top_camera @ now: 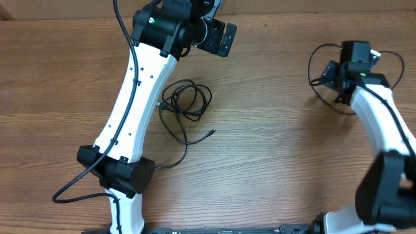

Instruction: Untangle cables

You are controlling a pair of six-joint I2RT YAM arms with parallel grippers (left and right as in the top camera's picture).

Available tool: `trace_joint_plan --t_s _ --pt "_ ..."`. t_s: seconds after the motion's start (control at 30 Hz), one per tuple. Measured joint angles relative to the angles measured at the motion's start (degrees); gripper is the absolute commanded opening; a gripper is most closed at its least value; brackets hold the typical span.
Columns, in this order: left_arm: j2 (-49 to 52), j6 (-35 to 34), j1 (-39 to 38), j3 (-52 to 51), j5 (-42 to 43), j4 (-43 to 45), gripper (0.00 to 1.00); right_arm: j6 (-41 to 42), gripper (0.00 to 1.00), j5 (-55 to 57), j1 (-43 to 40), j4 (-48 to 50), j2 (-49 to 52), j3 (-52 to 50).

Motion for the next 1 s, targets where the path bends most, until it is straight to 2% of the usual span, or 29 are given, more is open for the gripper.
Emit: trace_joint_plan --t_s 0.1,0.2,0.5,0.8,1.0 --pt "0.00 0.02 0.00 0.00 0.00 -0.07 1.00 1.77 1.00 0.02 0.00 -5.70 -2.60 0.07" --pt "0.00 0.00 0.00 0.00 0.00 -0.28 1.00 3.65 1.00 0.04 0.24 -7.30 -2.62 -1.77" --pt "0.00 0.02 0.00 0.00 -0.02 -0.68 1.00 7.21 1.00 -3.06 4.11 5.64 -2.34 -19.96" --pt "0.00 0.00 0.00 0.00 -0.02 -0.85 1.00 7.58 1.00 -7.23 2.97 10.78 -2.16 -23.21" --pt "0.00 0.02 0.00 0.00 -0.02 -0.87 1.00 7.45 1.00 -8.15 3.10 15.02 2.78 -22.40"
